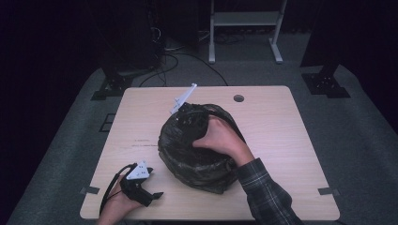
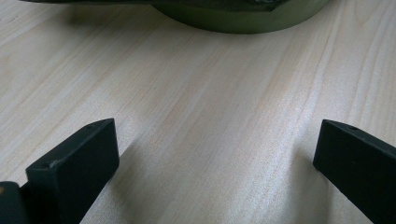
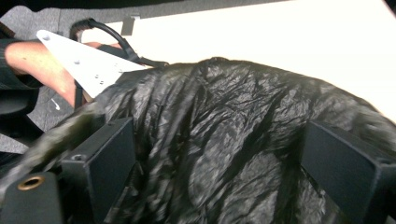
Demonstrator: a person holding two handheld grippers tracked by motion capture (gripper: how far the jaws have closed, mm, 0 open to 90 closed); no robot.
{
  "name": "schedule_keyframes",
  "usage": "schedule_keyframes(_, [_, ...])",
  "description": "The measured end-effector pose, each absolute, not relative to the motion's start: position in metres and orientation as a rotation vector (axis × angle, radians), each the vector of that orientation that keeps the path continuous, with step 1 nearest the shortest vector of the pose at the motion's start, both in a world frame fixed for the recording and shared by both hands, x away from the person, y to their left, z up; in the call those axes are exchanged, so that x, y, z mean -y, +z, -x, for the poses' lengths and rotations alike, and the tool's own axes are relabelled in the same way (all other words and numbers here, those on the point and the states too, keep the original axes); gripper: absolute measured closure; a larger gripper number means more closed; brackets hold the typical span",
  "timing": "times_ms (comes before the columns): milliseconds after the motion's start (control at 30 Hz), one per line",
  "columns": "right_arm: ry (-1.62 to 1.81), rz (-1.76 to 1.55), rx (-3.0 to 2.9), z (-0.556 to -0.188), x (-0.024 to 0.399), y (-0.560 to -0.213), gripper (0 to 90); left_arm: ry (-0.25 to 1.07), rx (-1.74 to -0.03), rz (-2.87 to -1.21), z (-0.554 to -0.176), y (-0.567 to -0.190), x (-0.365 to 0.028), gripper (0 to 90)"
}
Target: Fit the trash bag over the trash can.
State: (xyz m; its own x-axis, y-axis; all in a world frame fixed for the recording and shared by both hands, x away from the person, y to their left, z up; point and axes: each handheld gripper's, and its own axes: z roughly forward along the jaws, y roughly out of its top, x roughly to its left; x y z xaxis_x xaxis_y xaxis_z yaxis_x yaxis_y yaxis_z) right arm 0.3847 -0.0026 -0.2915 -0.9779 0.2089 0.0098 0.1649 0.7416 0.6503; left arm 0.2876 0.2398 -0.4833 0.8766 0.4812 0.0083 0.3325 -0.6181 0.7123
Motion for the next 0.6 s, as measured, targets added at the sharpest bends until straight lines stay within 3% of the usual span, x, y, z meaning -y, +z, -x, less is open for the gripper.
schedule_keyframes(600, [0.812,-0.349,-2.977,-0.394,-0.022,-0.324,9.0,0.253,-0.579,-2.291,-0.288,-0.483,-0.24,0.0])
